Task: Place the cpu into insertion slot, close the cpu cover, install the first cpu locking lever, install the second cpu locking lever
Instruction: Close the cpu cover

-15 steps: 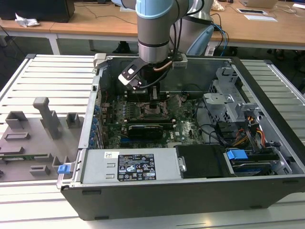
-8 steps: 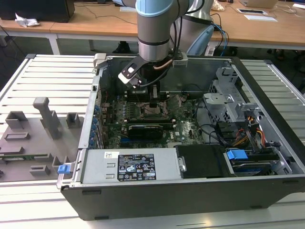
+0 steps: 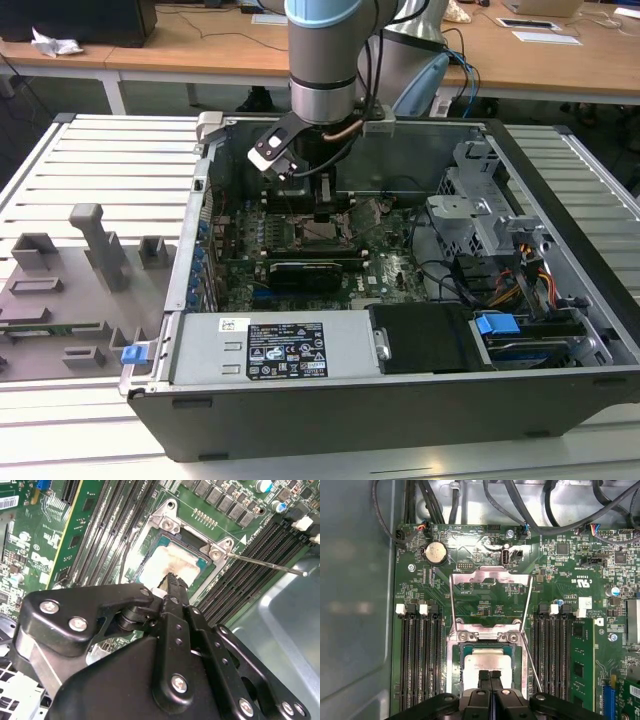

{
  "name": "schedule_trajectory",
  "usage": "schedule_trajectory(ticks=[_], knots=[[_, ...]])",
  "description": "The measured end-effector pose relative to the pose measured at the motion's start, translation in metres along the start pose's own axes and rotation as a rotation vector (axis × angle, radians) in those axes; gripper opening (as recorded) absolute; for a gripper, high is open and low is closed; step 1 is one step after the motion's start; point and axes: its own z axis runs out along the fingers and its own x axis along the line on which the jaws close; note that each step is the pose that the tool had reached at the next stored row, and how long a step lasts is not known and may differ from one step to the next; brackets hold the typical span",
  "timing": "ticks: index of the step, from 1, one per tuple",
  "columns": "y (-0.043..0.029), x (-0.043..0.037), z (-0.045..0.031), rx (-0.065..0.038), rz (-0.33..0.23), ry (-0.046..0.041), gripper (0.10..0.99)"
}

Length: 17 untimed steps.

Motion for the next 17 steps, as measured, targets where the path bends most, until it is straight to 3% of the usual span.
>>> schedule_trajectory(ticks=[17], knots=[[0.0002,0.0000,-0.0032,0.000,0.000,-0.0001,0.106]])
